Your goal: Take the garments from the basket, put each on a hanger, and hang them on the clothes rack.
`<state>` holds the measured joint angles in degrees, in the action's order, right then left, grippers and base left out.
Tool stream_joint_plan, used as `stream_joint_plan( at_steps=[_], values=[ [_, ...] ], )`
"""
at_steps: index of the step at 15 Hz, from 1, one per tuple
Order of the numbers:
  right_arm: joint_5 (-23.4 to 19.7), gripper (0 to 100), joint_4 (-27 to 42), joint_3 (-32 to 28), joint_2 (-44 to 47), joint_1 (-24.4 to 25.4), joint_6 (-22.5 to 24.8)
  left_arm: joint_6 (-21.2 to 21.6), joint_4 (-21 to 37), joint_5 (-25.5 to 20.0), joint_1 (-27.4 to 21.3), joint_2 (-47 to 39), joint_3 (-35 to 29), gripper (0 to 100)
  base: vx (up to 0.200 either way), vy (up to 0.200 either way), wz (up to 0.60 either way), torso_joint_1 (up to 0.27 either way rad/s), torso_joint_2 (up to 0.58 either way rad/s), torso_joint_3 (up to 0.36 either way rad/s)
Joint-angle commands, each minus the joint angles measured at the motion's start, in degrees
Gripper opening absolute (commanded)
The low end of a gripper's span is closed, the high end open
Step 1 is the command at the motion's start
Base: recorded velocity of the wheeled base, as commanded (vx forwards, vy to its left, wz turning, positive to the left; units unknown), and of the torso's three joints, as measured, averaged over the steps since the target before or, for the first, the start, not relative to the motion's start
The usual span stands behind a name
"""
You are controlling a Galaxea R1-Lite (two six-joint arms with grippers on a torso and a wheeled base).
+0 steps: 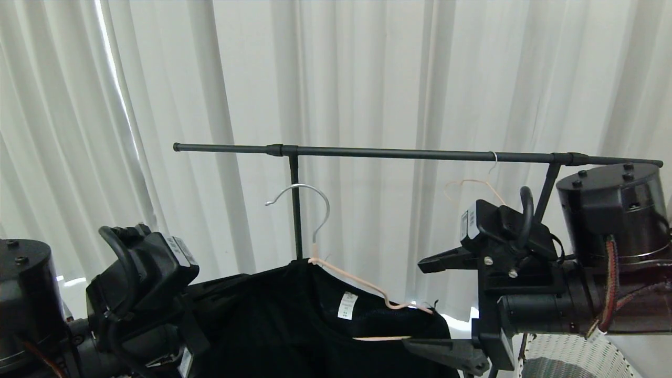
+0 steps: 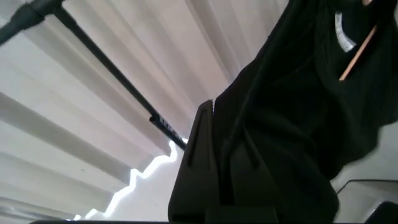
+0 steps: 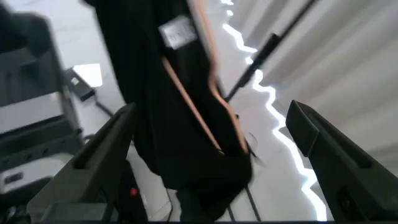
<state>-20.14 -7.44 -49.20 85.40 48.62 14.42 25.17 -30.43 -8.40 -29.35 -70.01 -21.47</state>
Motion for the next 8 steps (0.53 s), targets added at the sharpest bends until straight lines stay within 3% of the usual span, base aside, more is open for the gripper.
stream_joint_plan(
  at_steps=[1, 3, 8],
  values=[
    [-0.52, 100, 0.58, -2.13, 3.2, 2.1, 0.96, 0.58, -0.33, -0.92, -1.14, 0.14, -0.42, 0, 0.0, 0.0, 0.0, 0.0, 0.0, 0.0],
    [-0.43, 100, 0.58, -2.57, 5.75, 3.15, 0.96, 3.48, -2.53, -1.88, -1.67, -0.21, -0.42, 0, 0.0, 0.0, 0.0, 0.0, 0.0, 0.0],
    [-0.34, 100, 0.67, -5.2, 10.32, 3.24, 0.96, 3.92, -3.06, -2.59, -2.46, 0.05, -0.42, 0, 0.0, 0.0, 0.0, 0.0, 0.0, 0.0]
  ],
)
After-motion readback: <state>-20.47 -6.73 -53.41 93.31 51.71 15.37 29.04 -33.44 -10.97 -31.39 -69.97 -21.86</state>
